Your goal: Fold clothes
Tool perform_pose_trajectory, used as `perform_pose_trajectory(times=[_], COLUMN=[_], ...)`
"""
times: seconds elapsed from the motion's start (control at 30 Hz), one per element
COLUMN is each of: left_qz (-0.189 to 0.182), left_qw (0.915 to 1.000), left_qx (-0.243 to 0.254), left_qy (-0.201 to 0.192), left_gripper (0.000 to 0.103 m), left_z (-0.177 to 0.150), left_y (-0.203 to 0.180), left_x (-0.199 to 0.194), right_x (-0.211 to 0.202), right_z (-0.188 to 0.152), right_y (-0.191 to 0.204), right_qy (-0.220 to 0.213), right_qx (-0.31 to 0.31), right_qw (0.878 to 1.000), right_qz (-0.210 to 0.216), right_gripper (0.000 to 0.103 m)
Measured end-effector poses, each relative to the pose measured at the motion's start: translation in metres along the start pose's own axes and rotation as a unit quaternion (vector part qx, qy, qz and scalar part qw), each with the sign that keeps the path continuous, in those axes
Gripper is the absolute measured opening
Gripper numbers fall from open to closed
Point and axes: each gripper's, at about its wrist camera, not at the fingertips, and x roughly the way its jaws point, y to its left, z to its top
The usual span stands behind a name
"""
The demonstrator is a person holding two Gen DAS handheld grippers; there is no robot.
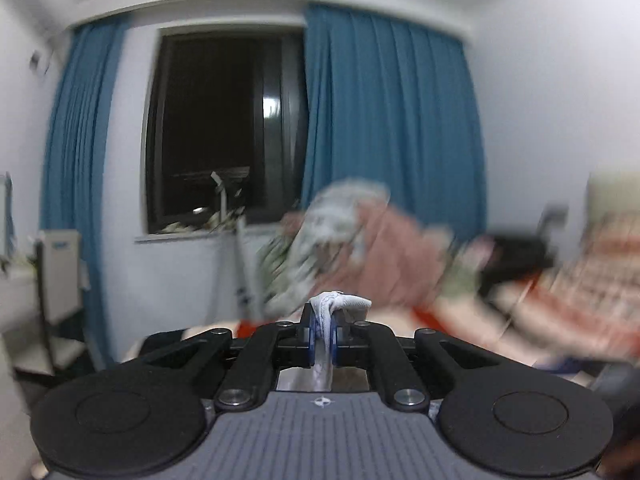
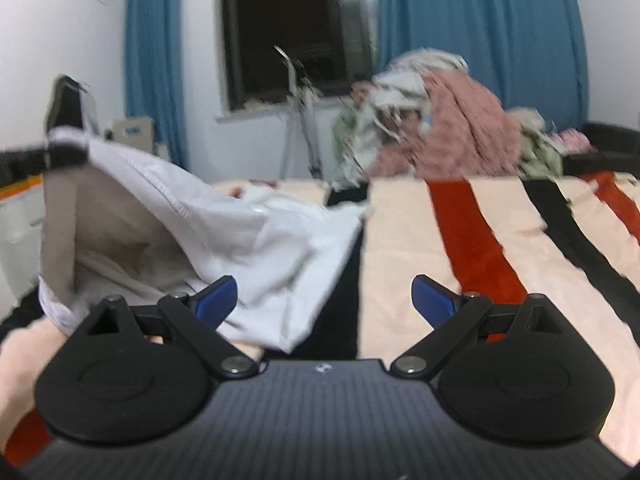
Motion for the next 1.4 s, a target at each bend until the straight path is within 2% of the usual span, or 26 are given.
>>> perform_pose_trajectory(times=[0.1, 0.17, 0.47, 0.63, 0.77, 0.83, 1.0, 1.13, 1.27, 1.33, 1.4], left_qz=[-0.042, -0.061, -0.083, -0.079, -0.075, -0.085, -0.103, -0.114, -0.112, -0.112, -0.113], left_qw=[0.9968, 0.9947, 0.9946, 0.9955, 0.9954, 0.9944, 0.9932, 0.9922, 0.9923, 0.9920, 0.9916], left_qx=[-0.060, -0.074, -0.063, -0.052, -0.053, -0.051, -0.042, -0.044, -0.050, -0.056, -0.064], left_qy=[-0.033, -0.037, -0.011, 0.003, 0.028, 0.034, 0.035, 0.025, 0.019, 0.015, 0.004], left_gripper=[0.007, 0.006, 0.007, 0.007, 0.007, 0.007, 0.006, 0.006, 0.006, 0.006, 0.006], left_z=[0.015, 0.020, 0.009, -0.006, -0.012, -0.016, -0.025, -0.029, -0.033, -0.032, -0.031], left_y=[0.013, 0.015, 0.006, 0.000, 0.001, 0.000, -0.009, -0.017, -0.019, -0.017, -0.014], left_x=[-0.026, -0.034, -0.027, -0.008, 0.012, 0.016, 0.018, 0.013, 0.007, 0.004, -0.001], right_x=[-0.008, -0.010, -0.004, 0.006, 0.009, 0.010, 0.013, 0.035, 0.050, 0.051, 0.042], right_z=[0.002, 0.001, 0.003, 0.006, 0.016, 0.018, 0.011, -0.001, -0.012, -0.009, 0.002], right_y=[0.012, 0.022, 0.072, 0.065, 0.025, 0.007, -0.007, -0.003, 0.002, 0.004, 0.001], right_qy=[-0.026, -0.032, -0.047, -0.037, -0.035, -0.033, -0.010, 0.073, 0.124, 0.134, 0.121], right_qx=[-0.016, -0.026, -0.057, -0.016, 0.067, 0.101, 0.125, 0.121, 0.112, 0.101, 0.094], right_qw=[0.999, 0.998, 0.987, 0.994, 0.995, 0.993, 0.991, 0.988, 0.984, 0.985, 0.988], right_qz=[0.031, 0.050, 0.142, 0.105, 0.066, 0.049, 0.039, 0.056, 0.065, 0.051, 0.014], right_gripper=[0.095, 0.095, 0.096, 0.096, 0.096, 0.096, 0.096, 0.096, 0.096, 0.096, 0.096])
